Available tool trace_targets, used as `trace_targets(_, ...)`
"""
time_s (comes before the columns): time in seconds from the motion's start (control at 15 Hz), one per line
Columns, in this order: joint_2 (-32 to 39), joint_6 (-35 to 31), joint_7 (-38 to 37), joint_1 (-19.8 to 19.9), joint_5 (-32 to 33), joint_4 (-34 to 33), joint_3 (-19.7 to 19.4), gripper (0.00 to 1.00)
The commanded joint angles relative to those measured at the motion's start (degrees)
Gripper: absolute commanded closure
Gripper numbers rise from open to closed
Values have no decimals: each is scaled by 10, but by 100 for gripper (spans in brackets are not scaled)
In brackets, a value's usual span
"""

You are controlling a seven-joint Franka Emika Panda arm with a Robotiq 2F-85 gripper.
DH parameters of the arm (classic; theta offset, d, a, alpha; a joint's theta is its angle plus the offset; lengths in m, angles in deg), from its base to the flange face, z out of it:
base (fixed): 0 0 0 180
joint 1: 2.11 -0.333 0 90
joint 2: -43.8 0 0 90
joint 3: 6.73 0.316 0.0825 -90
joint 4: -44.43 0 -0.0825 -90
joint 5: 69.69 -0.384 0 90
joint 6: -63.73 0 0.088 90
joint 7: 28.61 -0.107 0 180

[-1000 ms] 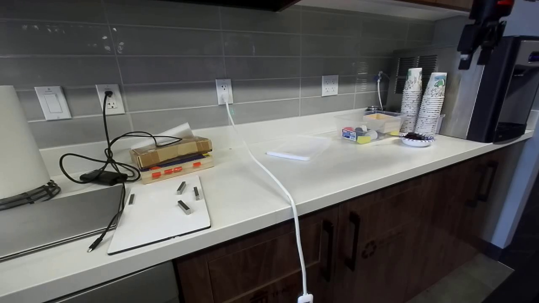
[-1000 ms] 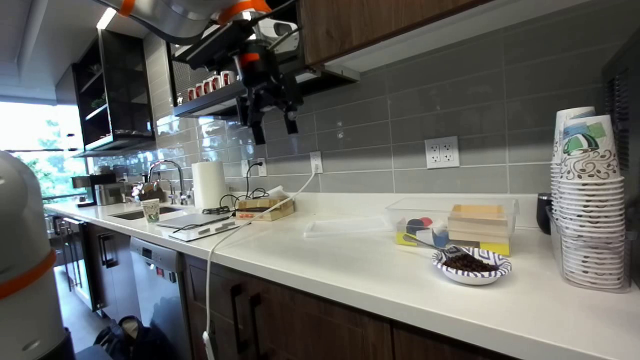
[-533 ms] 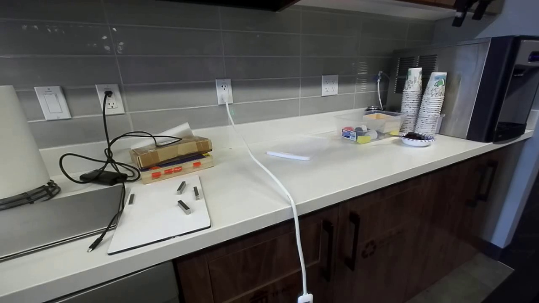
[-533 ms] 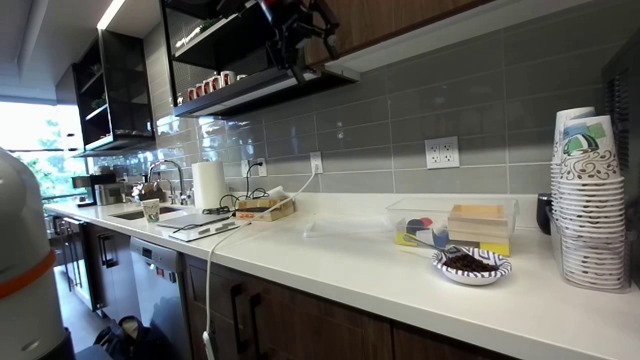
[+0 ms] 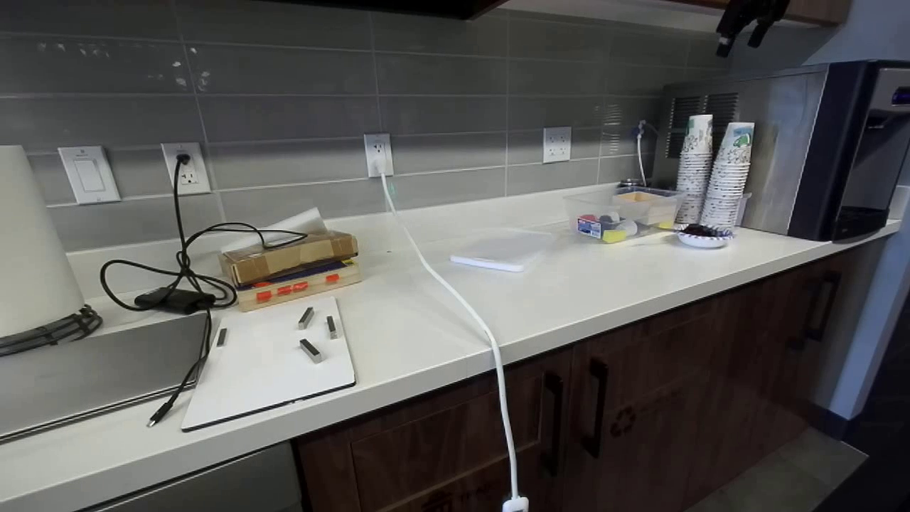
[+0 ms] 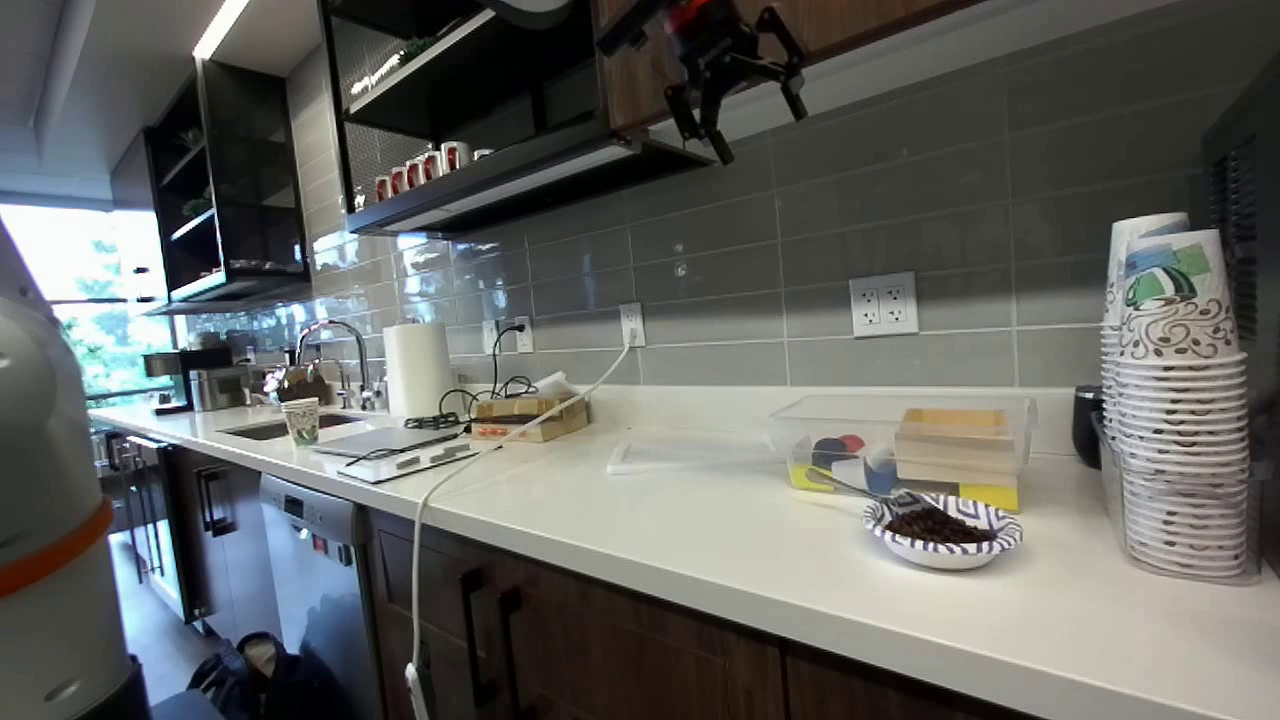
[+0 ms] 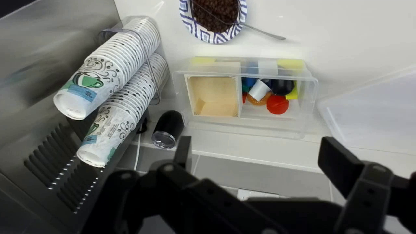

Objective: Remove the wooden box from the clear container.

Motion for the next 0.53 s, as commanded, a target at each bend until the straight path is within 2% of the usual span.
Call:
trace_targets(0.0,116,16,31,8,-66,-113,-8,0)
trace_targets(0.47,284,55,15,64,-126,-251,15,0)
